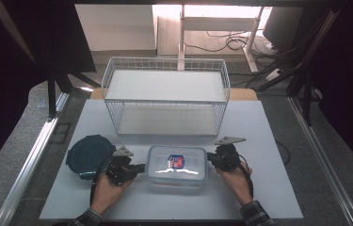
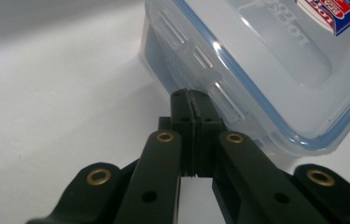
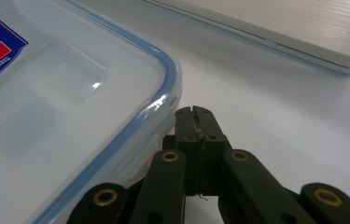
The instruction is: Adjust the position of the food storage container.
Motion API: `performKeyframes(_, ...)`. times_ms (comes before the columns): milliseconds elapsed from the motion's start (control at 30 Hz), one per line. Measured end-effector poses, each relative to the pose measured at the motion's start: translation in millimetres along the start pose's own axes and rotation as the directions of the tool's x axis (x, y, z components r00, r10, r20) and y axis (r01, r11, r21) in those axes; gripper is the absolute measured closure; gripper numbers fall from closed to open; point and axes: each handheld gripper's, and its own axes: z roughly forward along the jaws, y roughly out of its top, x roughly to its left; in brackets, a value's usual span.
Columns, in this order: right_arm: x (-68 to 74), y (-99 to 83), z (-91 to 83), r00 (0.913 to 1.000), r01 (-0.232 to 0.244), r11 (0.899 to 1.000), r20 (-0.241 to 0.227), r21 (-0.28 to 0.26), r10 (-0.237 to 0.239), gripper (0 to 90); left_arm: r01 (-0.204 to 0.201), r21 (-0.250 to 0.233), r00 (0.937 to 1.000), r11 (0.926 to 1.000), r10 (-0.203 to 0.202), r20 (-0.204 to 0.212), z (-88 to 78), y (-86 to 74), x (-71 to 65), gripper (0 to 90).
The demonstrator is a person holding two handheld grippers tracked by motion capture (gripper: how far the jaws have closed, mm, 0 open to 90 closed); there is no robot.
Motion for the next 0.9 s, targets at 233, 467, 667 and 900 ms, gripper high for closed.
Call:
performKeyframes(233,1.7,-1.5,-21.4,0.9967,0.070,0.996,0.044,-0.053,-0.068,81.8,-0.029,-0.068,0.9973,0.9973,0.025,-0.069,-20.3,-5.5,3.0,66.9)
performKeyframes(467,-3.7,-14.2,-52.9,0.9980,0.064,0.988,0.014,-0.142,-0.062,54.0,-0.086,-0.112,0.9958,0.9899,0.082,-0.041,-33.9,-27.2,-1.8,36.0)
performKeyframes(667,3.7,-22.2,-65.1,0.9965,0.055,0.984,-0.052,-0.170,-0.065,24.4,-0.114,-0.154,0.9932,0.9813,0.110,-0.040,-44.4,-39.1,-6.1,18.3)
performKeyframes(900,15.2,-29.0,-62.3,0.9904,0.107,0.983,-0.070,-0.151,-0.119,11.3,-0.168,-0.136,0.9827,0.9764,0.155,-0.101,-40.6,-41.3,-10.5,4.1)
